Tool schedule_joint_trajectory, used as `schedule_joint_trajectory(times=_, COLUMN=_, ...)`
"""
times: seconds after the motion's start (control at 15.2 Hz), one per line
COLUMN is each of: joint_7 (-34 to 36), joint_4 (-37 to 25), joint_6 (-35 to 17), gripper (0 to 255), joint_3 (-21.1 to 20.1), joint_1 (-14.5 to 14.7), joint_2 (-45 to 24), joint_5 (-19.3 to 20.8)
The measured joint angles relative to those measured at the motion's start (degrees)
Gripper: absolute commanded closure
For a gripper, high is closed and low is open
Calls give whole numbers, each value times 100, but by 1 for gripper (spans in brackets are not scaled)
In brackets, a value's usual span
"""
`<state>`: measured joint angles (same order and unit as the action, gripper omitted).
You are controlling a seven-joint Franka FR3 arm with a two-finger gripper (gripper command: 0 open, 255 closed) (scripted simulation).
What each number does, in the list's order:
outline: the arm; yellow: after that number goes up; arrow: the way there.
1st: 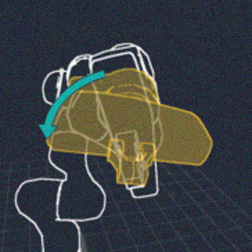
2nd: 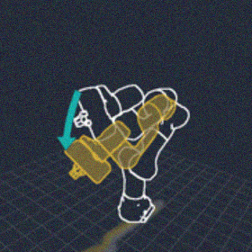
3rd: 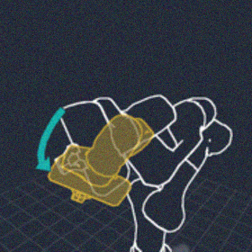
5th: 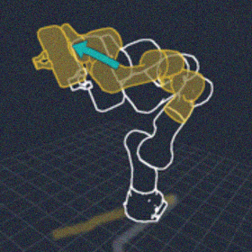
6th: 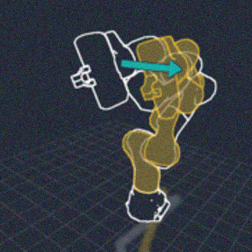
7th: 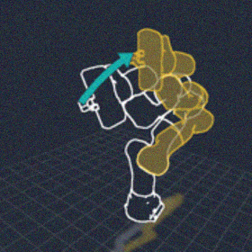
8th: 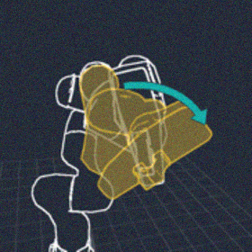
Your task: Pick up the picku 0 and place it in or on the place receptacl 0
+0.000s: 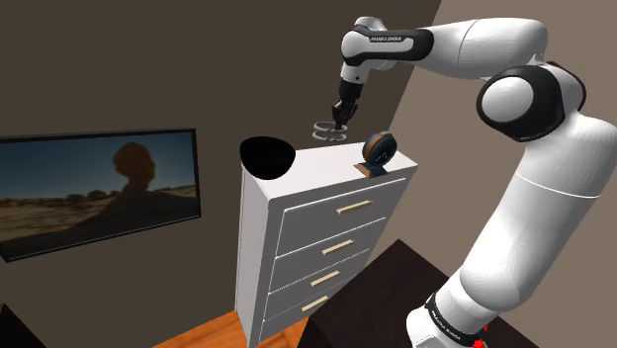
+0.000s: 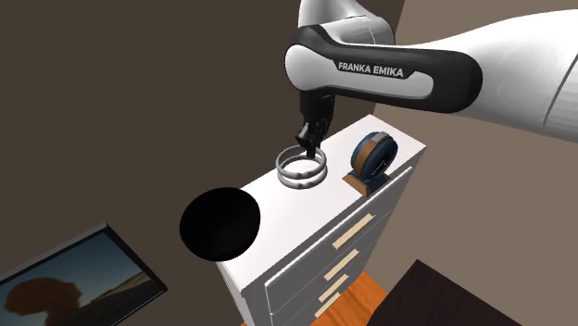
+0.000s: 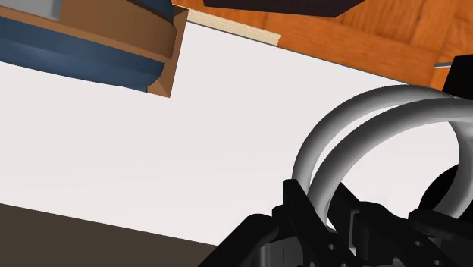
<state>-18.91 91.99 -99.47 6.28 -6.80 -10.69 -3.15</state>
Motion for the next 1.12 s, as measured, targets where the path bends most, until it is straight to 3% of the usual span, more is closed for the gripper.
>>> schedule_joint_trajectory(times=0.4, joint_7=143, joint_4=-481, joint_6=370, gripper=255, joint_3=-52, joint_1=72, joint_2=-105, joint_5=-6)
schedule_joint_trajectory(times=0.86, joint_7=967, joint_4=-1053, joint_6=534, gripper=255, joint_3=-373, joint_1=570, joint_2=-482, joint_5=6)
schedule_joint_trajectory(times=1.12, joint_7=1452, joint_4=-1782, joint_6=783, gripper=255, joint_3=-541, joint_1=876, joint_2=-938, joint_5=20)
